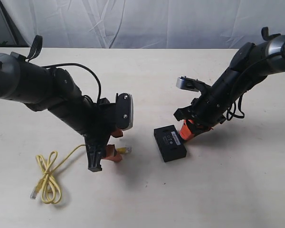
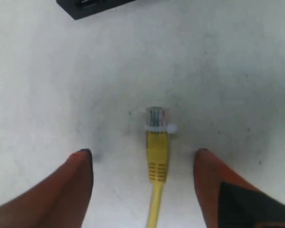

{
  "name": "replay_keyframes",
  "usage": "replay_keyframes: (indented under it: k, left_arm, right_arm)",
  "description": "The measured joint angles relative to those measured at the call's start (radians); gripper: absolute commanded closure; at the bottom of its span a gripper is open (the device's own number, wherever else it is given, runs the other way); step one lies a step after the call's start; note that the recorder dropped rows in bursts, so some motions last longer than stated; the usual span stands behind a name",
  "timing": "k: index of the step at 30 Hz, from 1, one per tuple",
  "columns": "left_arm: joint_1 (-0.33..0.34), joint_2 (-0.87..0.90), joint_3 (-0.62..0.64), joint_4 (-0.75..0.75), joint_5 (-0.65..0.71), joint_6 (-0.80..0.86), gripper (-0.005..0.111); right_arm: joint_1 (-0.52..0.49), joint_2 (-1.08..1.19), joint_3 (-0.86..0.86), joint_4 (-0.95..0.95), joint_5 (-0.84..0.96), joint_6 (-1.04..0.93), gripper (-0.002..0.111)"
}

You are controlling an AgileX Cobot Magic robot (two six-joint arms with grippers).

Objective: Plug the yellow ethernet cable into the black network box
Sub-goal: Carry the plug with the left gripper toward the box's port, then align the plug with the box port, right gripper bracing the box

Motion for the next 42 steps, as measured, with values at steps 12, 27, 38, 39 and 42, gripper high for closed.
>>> replay_keyframes:
  k: [12,27,38,39,42]
  left_arm:
    - [0.0,0.018,-0.01,-0.017,0.013,-0.077,0.107]
    - [-0.198,0.047,-0.211,0.546,0.053,-0.974,0.107]
    - [-0.232,0.097,-0.295,0.568,0.104,-1.01,0.107]
    - [-0.234,0.099,-0.298,0.568,0.099,-1.009,0.107]
    - [-0.235,0.103,-0.299,0.576,0.096,-1.009,0.107]
  right_arm:
    - [0.0,0.0,0.0,-0.002,0.0,0.002,0.109]
    - [0.0,0.0,0.0,0.0,0.006,0.002,0.109]
    - [0.0,0.0,0.0,-0.002,0.012,-0.036,0.109]
    - [0.0,0.0,0.0,-0.008,0.012,-0.064,0.109]
    - [0.0,0.0,-0.001,-0.031,0.016,-0.132,0.109]
